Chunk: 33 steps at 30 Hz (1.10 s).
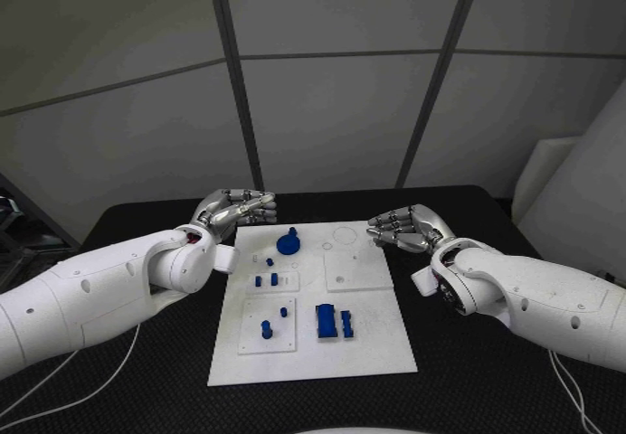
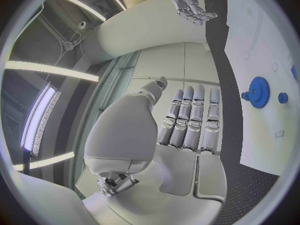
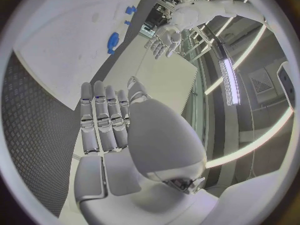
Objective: Assemble the parts on the task board
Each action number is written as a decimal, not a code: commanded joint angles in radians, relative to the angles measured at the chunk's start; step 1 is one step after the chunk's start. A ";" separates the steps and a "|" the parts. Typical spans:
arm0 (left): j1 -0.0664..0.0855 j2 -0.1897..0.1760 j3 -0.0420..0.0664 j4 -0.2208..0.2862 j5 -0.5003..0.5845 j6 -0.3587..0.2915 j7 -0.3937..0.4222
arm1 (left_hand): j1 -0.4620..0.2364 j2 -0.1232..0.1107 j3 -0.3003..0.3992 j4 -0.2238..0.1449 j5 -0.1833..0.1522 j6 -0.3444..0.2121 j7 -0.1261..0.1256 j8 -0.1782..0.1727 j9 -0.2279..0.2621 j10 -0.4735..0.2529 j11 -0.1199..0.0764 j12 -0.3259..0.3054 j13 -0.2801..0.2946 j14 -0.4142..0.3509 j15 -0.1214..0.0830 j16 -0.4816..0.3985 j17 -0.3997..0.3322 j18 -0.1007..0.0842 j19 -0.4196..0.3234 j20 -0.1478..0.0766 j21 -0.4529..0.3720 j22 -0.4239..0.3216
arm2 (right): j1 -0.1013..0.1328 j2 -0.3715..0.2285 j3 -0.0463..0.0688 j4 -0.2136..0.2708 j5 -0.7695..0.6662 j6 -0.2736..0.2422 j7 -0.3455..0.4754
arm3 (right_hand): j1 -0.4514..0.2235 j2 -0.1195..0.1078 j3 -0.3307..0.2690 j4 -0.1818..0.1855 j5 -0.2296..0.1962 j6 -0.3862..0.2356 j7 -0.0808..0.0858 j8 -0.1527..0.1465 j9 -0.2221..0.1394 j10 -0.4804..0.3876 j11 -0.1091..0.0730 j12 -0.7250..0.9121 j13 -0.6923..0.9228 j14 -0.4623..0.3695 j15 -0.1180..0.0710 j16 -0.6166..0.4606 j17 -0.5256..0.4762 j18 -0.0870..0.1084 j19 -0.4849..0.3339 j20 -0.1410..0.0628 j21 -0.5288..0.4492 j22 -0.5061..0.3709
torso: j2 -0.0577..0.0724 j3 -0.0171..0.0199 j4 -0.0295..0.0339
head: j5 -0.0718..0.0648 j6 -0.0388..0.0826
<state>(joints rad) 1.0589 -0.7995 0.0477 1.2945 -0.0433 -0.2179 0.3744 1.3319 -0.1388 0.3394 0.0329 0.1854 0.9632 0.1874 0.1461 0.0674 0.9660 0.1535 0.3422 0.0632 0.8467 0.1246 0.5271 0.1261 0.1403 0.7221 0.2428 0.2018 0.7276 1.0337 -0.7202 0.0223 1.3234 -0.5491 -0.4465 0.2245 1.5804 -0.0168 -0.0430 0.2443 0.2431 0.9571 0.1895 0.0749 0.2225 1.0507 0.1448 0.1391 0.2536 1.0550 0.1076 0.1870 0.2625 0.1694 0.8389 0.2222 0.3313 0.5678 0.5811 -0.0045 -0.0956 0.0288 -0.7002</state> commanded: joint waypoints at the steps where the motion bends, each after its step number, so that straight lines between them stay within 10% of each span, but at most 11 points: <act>1: -0.008 0.020 0.001 -0.026 0.120 -0.117 0.104 | 0.008 0.006 0.000 0.009 0.003 -0.001 -0.009 -0.017 -0.002 0.010 0.008 -0.051 -0.001 -0.005 0.018 -0.098 -0.039 0.043 -0.039 0.022 -0.055 -0.059 | 0.006 0.044 0.002 -0.080 0.201 0.078 0.150 | -0.005 -0.003 -0.003 -0.015 -0.008 0.001 0.004 -0.013 -0.032 0.000 0.006 -0.036 -0.072 -0.002 0.016 -0.060 -0.055 0.014 0.015 0.010 -0.058 -0.054 | -0.017 0.0033 -0.0073 | 0.010 0.026; 9: -0.036 0.077 0.001 -0.089 0.184 -0.191 0.164 | 0.014 0.014 -0.035 0.020 0.003 -0.006 -0.033 -0.073 -0.002 -0.006 0.045 -0.183 -0.001 0.005 0.050 -0.298 -0.063 0.040 -0.067 0.046 -0.130 -0.187 | 0.010 0.140 0.003 -0.238 0.257 0.123 0.188 | -0.064 0.019 -0.024 -0.076 -0.012 -0.018 0.014 -0.012 -0.106 -0.027 0.027 -0.073 -0.179 -0.029 0.041 -0.125 -0.170 0.014 0.033 0.036 -0.187 -0.178 | -0.024 0.0075 -0.0070 | 0.017 0.054; 10: -0.035 0.071 0.000 -0.080 0.121 -0.123 0.093 | -0.393 0.048 -0.121 -0.033 -0.056 -0.293 -0.075 -0.146 -0.067 -0.295 -0.020 -0.222 -0.063 -0.249 -0.009 -0.354 -0.126 -0.033 -0.257 -0.041 -0.202 -0.341 | 0.008 0.134 0.001 -0.223 0.183 0.068 0.123 | -0.512 0.017 0.043 -0.122 -0.079 -0.299 -0.048 -0.075 -0.136 -0.333 -0.026 -0.139 -0.254 -0.336 -0.006 -0.187 -0.191 -0.049 -0.233 -0.043 -0.223 -0.287 | -0.020 0.0052 -0.0064 | 0.016 0.047; 13: -0.035 0.069 -0.001 -0.070 0.119 -0.135 0.094 | -0.460 0.059 -0.142 -0.033 -0.062 -0.344 -0.087 -0.146 -0.067 -0.345 -0.026 -0.239 -0.063 -0.296 -0.012 -0.379 -0.126 -0.032 -0.298 -0.056 -0.202 -0.379 | 0.008 0.129 0.001 -0.211 0.193 0.057 0.128 | -0.598 0.017 0.043 -0.136 -0.092 -0.348 -0.057 -0.075 -0.147 -0.386 -0.033 -0.139 -0.254 -0.389 -0.011 -0.187 -0.263 -0.049 -0.273 -0.054 -0.238 -0.316 | -0.021 0.0051 -0.0002 | 0.013 0.051; 20: -0.028 0.056 -0.014 0.021 0.099 -0.245 0.108 | -0.684 0.139 -0.192 -0.033 -0.095 -0.503 -0.113 -0.146 -0.067 -0.505 -0.059 -0.266 -0.063 -0.437 -0.041 -0.418 -0.126 -0.033 -0.407 -0.104 -0.202 -0.468 | 0.010 0.083 -0.005 -0.101 0.278 -0.034 0.168 | -0.848 0.017 0.043 -0.162 -0.131 -0.503 -0.091 -0.075 -0.222 -0.555 -0.062 -0.139 -0.254 -0.559 -0.036 -0.187 -0.263 -0.067 -0.418 -0.097 -0.331 -0.380 | -0.030 0.0048 0.0538 | -0.011 0.079; 22: -0.025 0.050 -0.019 0.061 0.090 -0.294 0.114 | -0.735 0.139 -0.204 -0.033 -0.102 -0.539 -0.187 -0.146 -0.067 -0.541 -0.066 -0.272 -0.063 -0.469 -0.048 -0.426 -0.126 -0.140 -0.432 -0.115 -0.202 -0.489 | 0.011 0.063 -0.007 -0.052 0.316 -0.075 0.186 | -0.905 0.017 0.043 -0.168 -0.140 -0.538 -0.098 -0.075 -0.222 -0.594 -0.069 -0.139 -0.254 -0.598 -0.108 -0.187 -0.263 -0.077 -0.451 -0.107 -0.331 -0.395 | -0.033 0.0047 0.0703 | -0.018 0.087; 24: -0.021 0.043 -0.025 0.109 0.080 -0.352 0.121 | -0.778 0.139 -0.214 -0.033 -0.108 -0.570 -0.187 -0.146 -0.067 -0.572 -0.073 -0.342 -0.063 -0.497 -0.053 -0.434 -0.126 -0.140 -0.453 -0.124 -0.202 -0.506 | 0.012 0.039 -0.010 0.006 0.362 -0.123 0.207 | -0.951 0.017 0.043 -0.173 -0.147 -0.567 -0.105 -0.075 -0.222 -0.626 -0.074 -0.139 -0.254 -0.629 -0.108 -0.187 -0.263 -0.077 -0.477 -0.114 -0.331 -0.407 | -0.035 0.0046 0.0828 | -0.023 0.094; 25: -0.020 0.040 -0.028 0.132 0.075 -0.379 0.124 | -0.804 0.139 -0.220 -0.033 -0.111 -0.587 -0.187 -0.146 -0.067 -0.590 -0.076 -0.342 -0.063 -0.513 -0.125 -0.438 -0.126 -0.140 -0.465 -0.130 -0.202 -0.516 | 0.012 0.027 -0.012 0.036 0.385 -0.148 0.218 | -0.982 0.017 0.043 -0.244 -0.151 -0.586 -0.109 -0.075 -0.222 -0.646 -0.145 -0.139 -0.254 -0.649 -0.108 -0.187 -0.263 -0.086 -0.494 -0.120 -0.331 -0.415 | -0.036 0.0046 0.0874 | -0.025 0.096; 28: -0.015 0.032 -0.036 0.190 0.062 -0.449 0.133 | -0.865 0.139 -0.234 -0.033 -0.185 -0.632 -0.187 -0.146 -0.067 -0.634 -0.153 -0.342 -0.063 -0.551 -0.125 -0.449 -0.126 -0.140 -0.495 -0.143 -0.202 -0.541 | 0.014 -0.005 -0.016 0.114 0.446 -0.213 0.247 | -1.050 0.017 0.043 -0.244 -0.162 -0.628 -0.118 -0.075 -0.222 -0.692 -0.145 -0.139 -0.254 -0.696 -0.108 -0.187 -0.263 -0.088 -0.534 -0.132 -0.331 -0.432 | -0.037 0.0045 0.0950 | -0.029 0.100; 29: -0.014 0.030 -0.038 0.206 0.059 -0.468 0.135 | -0.879 0.139 -0.237 -0.033 -0.185 -0.641 -0.187 -0.146 -0.067 -0.644 -0.153 -0.342 -0.063 -0.560 -0.125 -0.451 -0.126 -0.140 -0.502 -0.146 -0.202 -0.546 | 0.014 -0.014 -0.017 0.135 0.463 -0.231 0.255 | -1.064 0.017 0.043 -0.244 -0.164 -0.637 -0.189 -0.075 -0.222 -0.702 -0.145 -0.139 -0.254 -0.706 -0.108 -0.187 -0.263 -0.088 -0.542 -0.134 -0.331 -0.436 | -0.037 0.0045 0.0956 | -0.029 0.100; 33: -0.010 0.022 -0.045 0.257 0.047 -0.530 0.143 | -0.953 0.139 -0.254 -0.033 -0.185 -0.694 -0.187 -0.146 -0.067 -0.696 -0.153 -0.342 -0.063 -0.608 -0.125 -0.527 -0.126 -0.140 -0.538 -0.162 -0.202 -0.576 | 0.016 -0.044 -0.020 0.209 0.520 -0.293 0.282 | -1.148 0.017 0.043 -0.244 -0.243 -0.689 -0.189 -0.075 -0.222 -0.759 -0.145 -0.139 -0.254 -0.762 -0.108 -0.187 -0.263 -0.099 -0.590 -0.149 -0.331 -0.457 | -0.037 0.0045 0.0956 | -0.029 0.100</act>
<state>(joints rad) 1.0456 -0.7763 0.0019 1.5425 0.0387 -0.6407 0.4850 0.5132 -0.0055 0.1165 0.0013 0.0328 0.3640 0.0150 0.0080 0.0025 0.3653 0.0408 0.0206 0.0023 0.3241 0.0235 0.0694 0.0023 0.0364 0.2495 0.1094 0.0060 0.2053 1.0473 -0.7612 0.0021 1.5202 -0.1251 -0.6328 0.4435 0.5838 0.0004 0.0006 0.0261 0.0768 0.3615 0.0481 0.0076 0.0051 0.3948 0.0234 0.0071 0.0023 0.3950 0.0137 0.0046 0.0026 0.0973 0.3359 0.1000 0.0118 0.1493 0.5450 0.0000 -0.0064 0.0002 -0.6005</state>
